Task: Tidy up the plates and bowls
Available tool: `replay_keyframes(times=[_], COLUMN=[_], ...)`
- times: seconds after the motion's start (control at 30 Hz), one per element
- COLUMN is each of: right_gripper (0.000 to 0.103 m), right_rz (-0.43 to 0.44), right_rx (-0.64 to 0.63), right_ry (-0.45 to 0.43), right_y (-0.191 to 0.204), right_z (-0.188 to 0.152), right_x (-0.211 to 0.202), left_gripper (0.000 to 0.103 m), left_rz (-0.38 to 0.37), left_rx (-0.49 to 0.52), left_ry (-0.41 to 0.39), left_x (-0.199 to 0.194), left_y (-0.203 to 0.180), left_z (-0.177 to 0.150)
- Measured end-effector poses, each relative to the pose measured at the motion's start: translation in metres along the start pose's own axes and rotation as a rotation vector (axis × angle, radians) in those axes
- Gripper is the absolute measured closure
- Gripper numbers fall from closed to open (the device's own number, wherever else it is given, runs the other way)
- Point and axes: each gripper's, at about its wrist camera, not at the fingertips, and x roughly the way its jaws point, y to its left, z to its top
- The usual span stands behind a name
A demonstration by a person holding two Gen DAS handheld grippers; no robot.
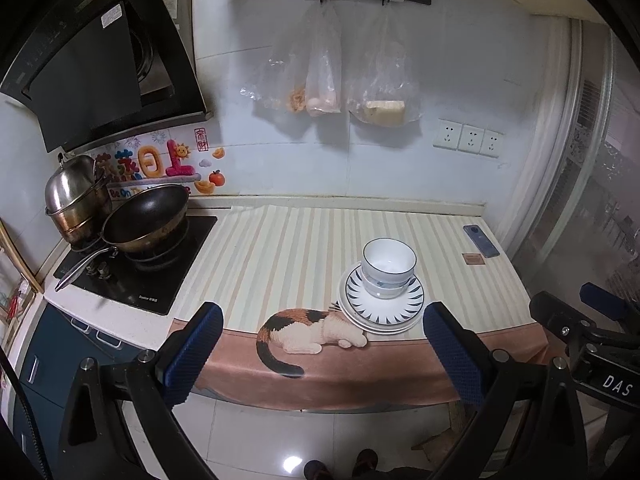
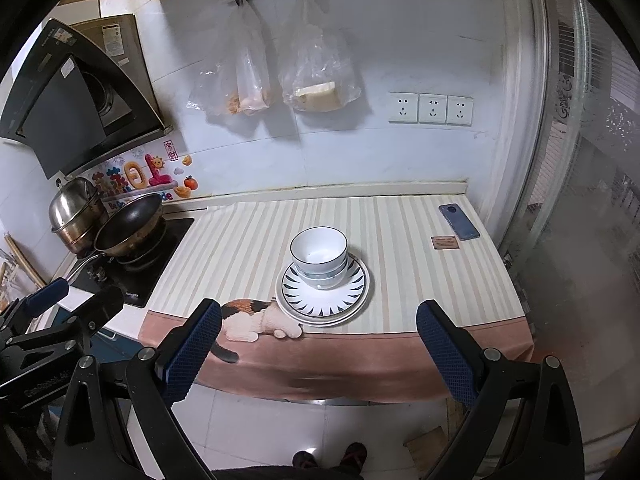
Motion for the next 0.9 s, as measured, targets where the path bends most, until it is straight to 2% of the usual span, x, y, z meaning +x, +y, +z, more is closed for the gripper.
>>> replay_keyframes(times=[0.9], right_gripper=[0.003], right_rz=[-0.009], right_rx=[0.003], right_ry=[-0.008], right_y=[-0.017], right_z=[-0.001], right_x=[0.003], left_gripper=[0.000], left_rz=[-0.009], left_rx=[-0.005], left_ry=[0.002], left_x=[0.002], left_y=[-0.015], left_z=[0.002])
